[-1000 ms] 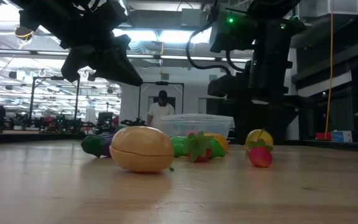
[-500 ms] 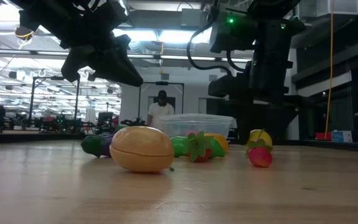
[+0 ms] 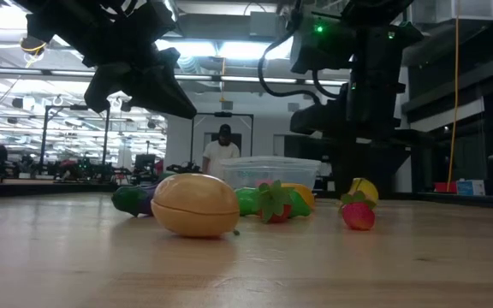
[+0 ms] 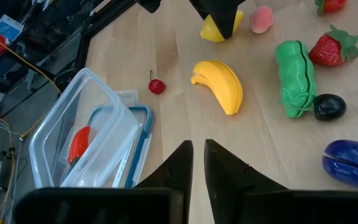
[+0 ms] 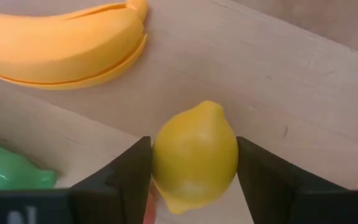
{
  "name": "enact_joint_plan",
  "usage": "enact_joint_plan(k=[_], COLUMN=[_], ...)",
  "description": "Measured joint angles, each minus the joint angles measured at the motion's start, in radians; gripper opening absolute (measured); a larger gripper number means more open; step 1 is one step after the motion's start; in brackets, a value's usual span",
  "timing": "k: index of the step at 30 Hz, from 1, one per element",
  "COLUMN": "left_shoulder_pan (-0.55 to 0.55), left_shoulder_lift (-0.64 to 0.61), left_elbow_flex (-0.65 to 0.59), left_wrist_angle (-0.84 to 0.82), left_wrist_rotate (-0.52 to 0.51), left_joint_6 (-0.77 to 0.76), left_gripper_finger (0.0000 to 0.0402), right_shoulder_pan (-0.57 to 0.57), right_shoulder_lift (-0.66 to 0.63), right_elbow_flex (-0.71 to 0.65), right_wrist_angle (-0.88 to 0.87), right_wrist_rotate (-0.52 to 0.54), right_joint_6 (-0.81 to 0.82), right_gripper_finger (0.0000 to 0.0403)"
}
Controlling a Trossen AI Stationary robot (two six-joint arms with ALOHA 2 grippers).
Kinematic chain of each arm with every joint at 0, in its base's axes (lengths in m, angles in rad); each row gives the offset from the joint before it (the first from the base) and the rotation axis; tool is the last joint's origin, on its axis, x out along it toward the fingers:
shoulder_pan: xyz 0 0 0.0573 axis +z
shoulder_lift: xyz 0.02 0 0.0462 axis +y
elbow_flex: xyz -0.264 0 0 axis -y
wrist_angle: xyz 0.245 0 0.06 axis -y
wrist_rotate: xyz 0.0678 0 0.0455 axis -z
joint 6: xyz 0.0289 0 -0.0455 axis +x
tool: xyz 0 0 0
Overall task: Pick and placing Produce into tupperware
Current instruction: Put the yellow lemon into the transparent container
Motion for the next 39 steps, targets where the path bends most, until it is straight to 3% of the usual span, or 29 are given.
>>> enact_joint_plan(k=[13,19,31,39], left_shoulder_pan=[0.0,0.0,0.0,0.0], left_shoulder_lift=[0.0,0.0,0.0,0.0], left_elbow_flex=[0.0,0.0,0.0,0.0], left_wrist_angle=[0.0,0.0,0.0,0.0], left_wrist_rotate=[0.0,0.0,0.0,0.003], left_joint_6=[0.0,-0.004,-0.006,-0.007], left_gripper_finger=[0.001,0.0004,0.0013,0.0031], right_shoulder_pan=[0.0,0.0,0.08,0.165], right_shoulder_lift=[-0.004,-0.067,-0.287,-0.351], right_elbow_flex=[0.014,0.023,0.01,-0.079], right_wrist_angle=[0.0,-0.001,0.0,0.077], right_wrist_rotate=[-0.005,0.007,0.307,0.477], right_joint_6=[-0.091,-0.123,-0.161,-0.152], right_gripper_finger=[0.0205,0.0205,0.0205,0.0205])
